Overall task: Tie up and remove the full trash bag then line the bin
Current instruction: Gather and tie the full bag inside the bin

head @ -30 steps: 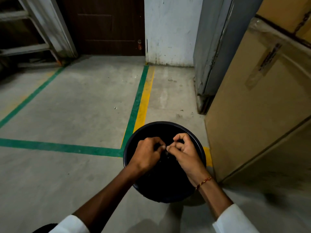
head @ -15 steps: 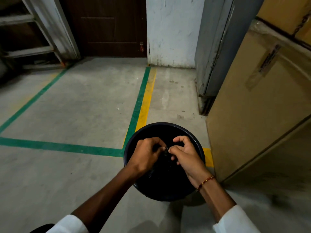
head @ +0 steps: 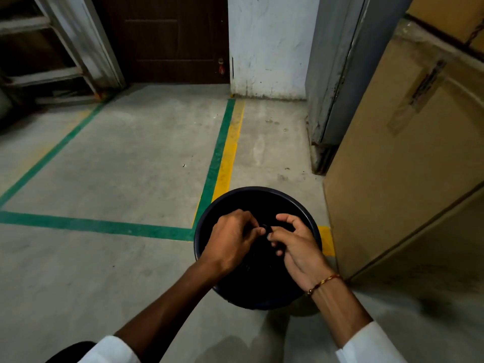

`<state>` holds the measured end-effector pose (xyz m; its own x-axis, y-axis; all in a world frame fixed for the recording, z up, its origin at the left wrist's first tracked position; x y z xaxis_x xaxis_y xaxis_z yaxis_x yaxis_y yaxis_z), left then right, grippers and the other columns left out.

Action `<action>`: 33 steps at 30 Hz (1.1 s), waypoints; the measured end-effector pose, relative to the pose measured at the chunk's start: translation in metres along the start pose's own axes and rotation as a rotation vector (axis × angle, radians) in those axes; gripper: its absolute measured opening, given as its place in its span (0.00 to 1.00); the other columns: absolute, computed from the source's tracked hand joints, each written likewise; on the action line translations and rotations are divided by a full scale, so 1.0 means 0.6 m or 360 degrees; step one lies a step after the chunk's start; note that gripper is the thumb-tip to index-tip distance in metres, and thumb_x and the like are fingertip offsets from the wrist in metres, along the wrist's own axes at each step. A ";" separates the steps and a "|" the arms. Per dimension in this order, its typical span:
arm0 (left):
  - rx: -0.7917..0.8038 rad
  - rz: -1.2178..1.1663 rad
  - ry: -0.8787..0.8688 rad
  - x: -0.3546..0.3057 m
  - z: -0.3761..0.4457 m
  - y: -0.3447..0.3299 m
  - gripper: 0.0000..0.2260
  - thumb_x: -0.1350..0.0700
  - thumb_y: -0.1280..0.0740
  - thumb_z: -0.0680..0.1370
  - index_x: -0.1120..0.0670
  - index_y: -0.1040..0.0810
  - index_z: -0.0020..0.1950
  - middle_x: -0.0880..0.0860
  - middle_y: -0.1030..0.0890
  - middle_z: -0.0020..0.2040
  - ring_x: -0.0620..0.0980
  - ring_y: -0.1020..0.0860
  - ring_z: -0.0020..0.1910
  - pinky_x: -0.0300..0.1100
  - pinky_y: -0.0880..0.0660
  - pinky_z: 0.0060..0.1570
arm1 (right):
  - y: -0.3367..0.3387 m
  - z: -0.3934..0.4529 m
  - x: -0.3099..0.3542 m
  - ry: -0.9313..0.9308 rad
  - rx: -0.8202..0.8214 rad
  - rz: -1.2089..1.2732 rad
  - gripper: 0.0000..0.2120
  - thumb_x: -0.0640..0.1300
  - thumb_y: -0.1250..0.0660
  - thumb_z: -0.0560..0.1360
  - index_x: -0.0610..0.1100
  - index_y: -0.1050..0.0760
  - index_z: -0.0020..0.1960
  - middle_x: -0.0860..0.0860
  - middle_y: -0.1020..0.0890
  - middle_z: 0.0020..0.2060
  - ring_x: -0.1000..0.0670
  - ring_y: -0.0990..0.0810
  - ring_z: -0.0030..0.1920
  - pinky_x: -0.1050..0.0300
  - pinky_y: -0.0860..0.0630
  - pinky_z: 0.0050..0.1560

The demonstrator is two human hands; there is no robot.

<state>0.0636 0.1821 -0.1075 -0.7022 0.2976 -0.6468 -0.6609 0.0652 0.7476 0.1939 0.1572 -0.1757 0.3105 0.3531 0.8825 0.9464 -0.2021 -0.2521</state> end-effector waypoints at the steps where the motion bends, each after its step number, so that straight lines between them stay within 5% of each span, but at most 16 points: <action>1: 0.0015 0.0035 -0.0013 -0.001 -0.003 -0.002 0.07 0.49 0.29 0.74 0.51 0.21 0.42 0.48 0.20 0.42 0.48 0.22 0.43 0.46 0.24 0.44 | -0.001 -0.002 0.001 0.0014 0.0010 -0.0060 0.20 0.26 0.36 0.71 0.44 0.30 0.57 0.45 0.20 0.42 0.54 0.27 0.32 0.62 0.34 0.30; 6: 0.0040 0.0288 -0.0039 -0.003 -0.003 -0.006 0.07 0.50 0.32 0.76 0.54 0.22 0.46 0.51 0.20 0.47 0.53 0.22 0.47 0.46 0.26 0.44 | -0.011 -0.012 0.009 0.0166 0.0095 -0.0304 0.19 0.29 0.32 0.72 0.46 0.30 0.58 0.44 0.16 0.47 0.50 0.19 0.45 0.62 0.23 0.43; 12: 0.0069 0.0490 -0.0144 -0.007 -0.001 -0.011 0.07 0.53 0.39 0.77 0.54 0.26 0.43 0.52 0.23 0.46 0.57 0.22 0.45 0.53 0.24 0.40 | -0.024 -0.011 0.012 0.0311 0.0096 -0.0478 0.16 0.31 0.30 0.72 0.47 0.28 0.53 0.48 0.20 0.43 0.54 0.22 0.40 0.61 0.24 0.44; 27: -0.0003 -0.0392 0.0202 0.031 -0.042 -0.001 0.07 0.51 0.35 0.72 0.53 0.22 0.41 0.50 0.19 0.38 0.46 0.21 0.39 0.45 0.24 0.42 | -0.021 -0.010 0.022 0.0327 -0.0005 -0.0648 0.05 0.43 0.34 0.77 0.46 0.19 0.46 0.49 0.16 0.41 0.56 0.23 0.33 0.67 0.28 0.33; 33: -0.0143 -0.0819 0.0661 0.075 -0.066 -0.021 0.05 0.61 0.34 0.76 0.59 0.23 0.41 0.53 0.20 0.36 0.45 0.22 0.35 0.35 0.24 0.37 | -0.013 -0.003 0.017 0.0314 0.0002 -0.0801 0.05 0.40 0.34 0.77 0.47 0.21 0.48 0.49 0.18 0.39 0.54 0.22 0.33 0.64 0.27 0.33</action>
<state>0.0297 0.1569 -0.1518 -0.3230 -0.1433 -0.9355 -0.9459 0.0159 0.3242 0.1896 0.1609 -0.1638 -0.2039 0.2275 0.9522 0.9740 -0.0513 0.2208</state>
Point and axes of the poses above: each hand's wrist, its own z-axis towards the middle knuckle, its own y-axis out of the back of the hand, x = y × z, the point moved 10 cm from there along z, towards the middle knuckle
